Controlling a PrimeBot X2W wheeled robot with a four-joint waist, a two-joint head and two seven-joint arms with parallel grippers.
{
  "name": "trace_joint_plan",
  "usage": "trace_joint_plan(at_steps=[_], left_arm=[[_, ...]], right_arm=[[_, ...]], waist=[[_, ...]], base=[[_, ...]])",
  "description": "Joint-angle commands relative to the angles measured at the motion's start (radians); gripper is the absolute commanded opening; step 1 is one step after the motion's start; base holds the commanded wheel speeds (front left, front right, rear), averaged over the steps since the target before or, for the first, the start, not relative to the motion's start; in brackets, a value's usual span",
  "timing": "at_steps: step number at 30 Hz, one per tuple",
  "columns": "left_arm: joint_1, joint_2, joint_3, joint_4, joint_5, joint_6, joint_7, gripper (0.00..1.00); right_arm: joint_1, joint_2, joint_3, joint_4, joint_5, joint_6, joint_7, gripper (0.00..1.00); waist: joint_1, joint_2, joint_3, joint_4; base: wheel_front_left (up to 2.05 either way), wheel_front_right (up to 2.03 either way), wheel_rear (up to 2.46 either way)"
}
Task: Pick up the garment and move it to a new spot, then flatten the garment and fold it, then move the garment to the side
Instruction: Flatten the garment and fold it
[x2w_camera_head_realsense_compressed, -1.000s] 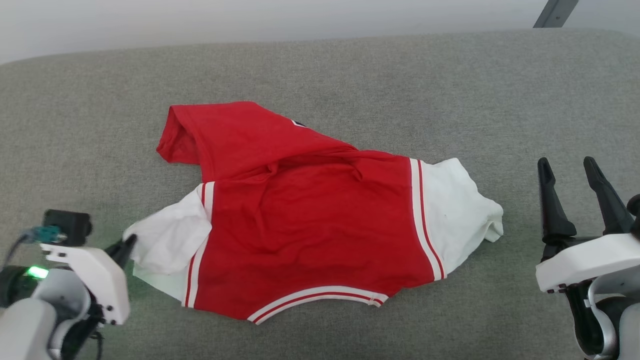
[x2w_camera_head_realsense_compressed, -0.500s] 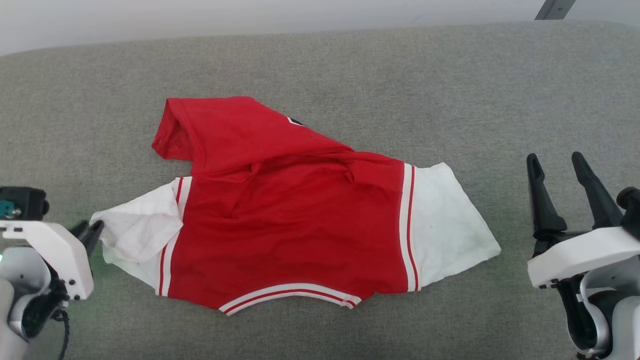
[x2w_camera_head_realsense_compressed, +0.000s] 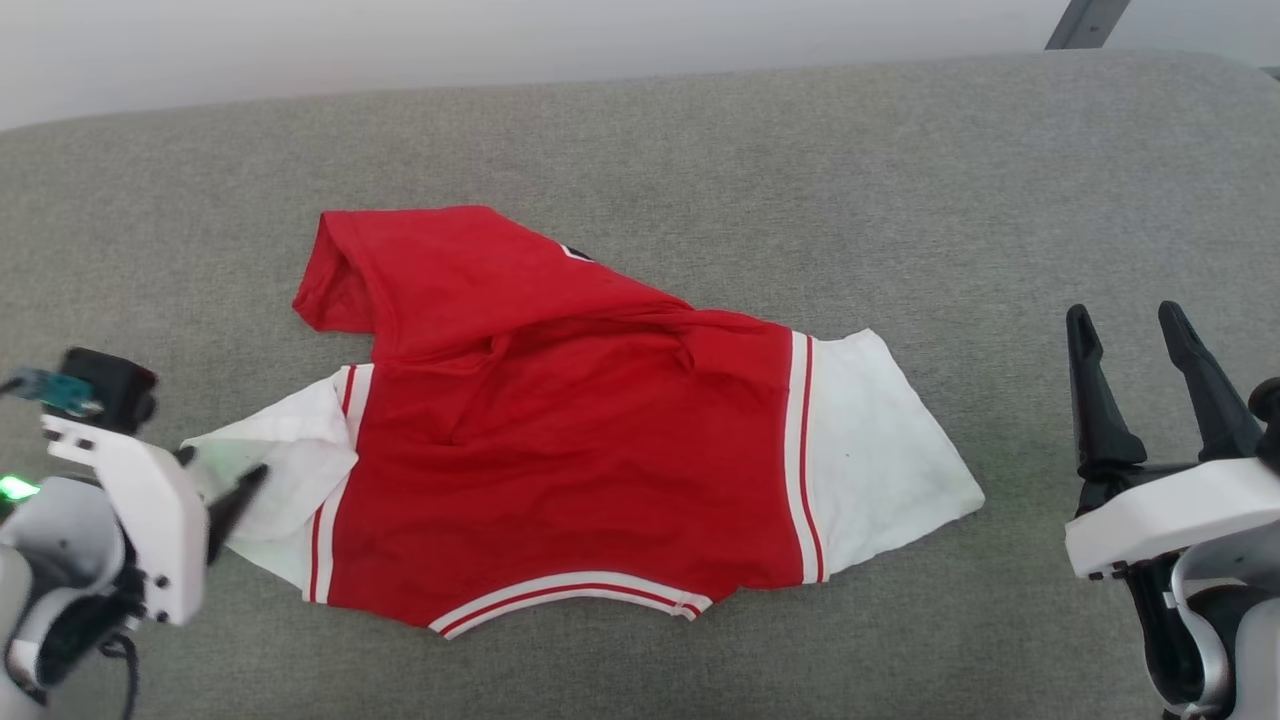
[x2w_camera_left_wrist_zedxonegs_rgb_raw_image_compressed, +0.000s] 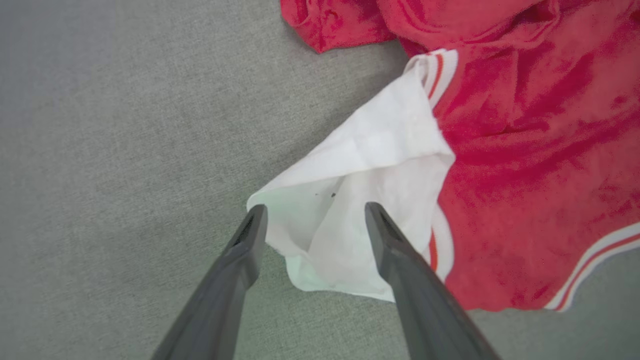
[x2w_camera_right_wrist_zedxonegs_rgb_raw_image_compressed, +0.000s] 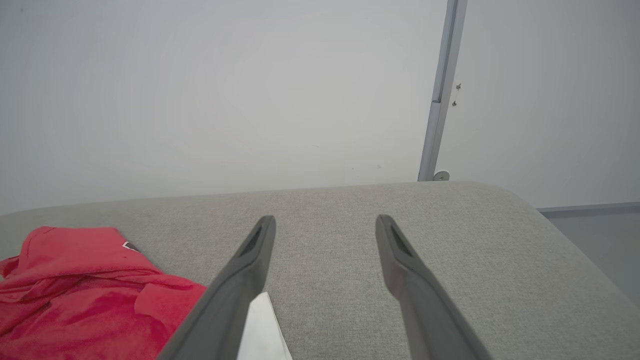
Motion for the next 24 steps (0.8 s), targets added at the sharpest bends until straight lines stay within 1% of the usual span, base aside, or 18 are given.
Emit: trace_joint_plan(at_steps=[1, 6, 9, 11, 16, 19, 24], left_arm=[[0.022, 0.009, -0.009, -0.053, 0.006, 0.014, 0.027, 1.00], [0.056, 0.017, -0.043, -0.186, 0.020, 0.047, 0.092, 1.00], [0.060, 0.015, -0.064, -0.215, 0.036, 0.061, 0.109, 1.00], [0.054, 0.017, -0.078, -0.214, 0.058, 0.061, 0.109, 1.00], [0.027, 0.005, -0.093, -0.174, 0.102, 0.056, 0.069, 1.00], [0.007, 0.009, -0.098, -0.149, 0.134, 0.056, 0.046, 1.00], [-0.014, -0.003, -0.096, -0.126, 0.143, 0.050, 0.013, 1.00]], right_arm=[[0.008, 0.000, 0.000, -0.004, -0.001, 0.000, -0.006, 1.00], [0.007, 0.000, 0.002, -0.008, 0.009, 0.000, -0.012, 1.00], [0.004, 0.000, 0.008, -0.006, 0.014, 0.000, -0.017, 1.00], [-0.002, 0.000, 0.014, -0.004, 0.017, 0.000, -0.019, 1.00], [-0.012, 0.000, 0.017, 0.005, 0.022, 0.000, -0.026, 1.00], [-0.012, 0.000, 0.015, 0.006, 0.025, 0.000, -0.031, 1.00], [-0.015, 0.000, 0.013, 0.009, 0.027, 0.000, -0.035, 1.00]], waist=[[0.0000, 0.0000, -0.002, -0.004], [0.0000, 0.0000, 0.003, -0.014], [0.0000, 0.0000, 0.013, -0.022], [0.0000, 0.0000, 0.022, -0.029], [0.0000, 0.0000, 0.041, -0.044], [0.0000, 0.0000, 0.052, -0.047], [0.0000, 0.0000, 0.065, -0.047]], base=[[0.00, 0.00, 0.00], [0.00, 0.00, 0.00], [0.00, 0.00, 0.00], [0.00, 0.00, 0.00], [0.00, 0.00, 0.00], [0.00, 0.00, 0.00], [0.00, 0.00, 0.00]])
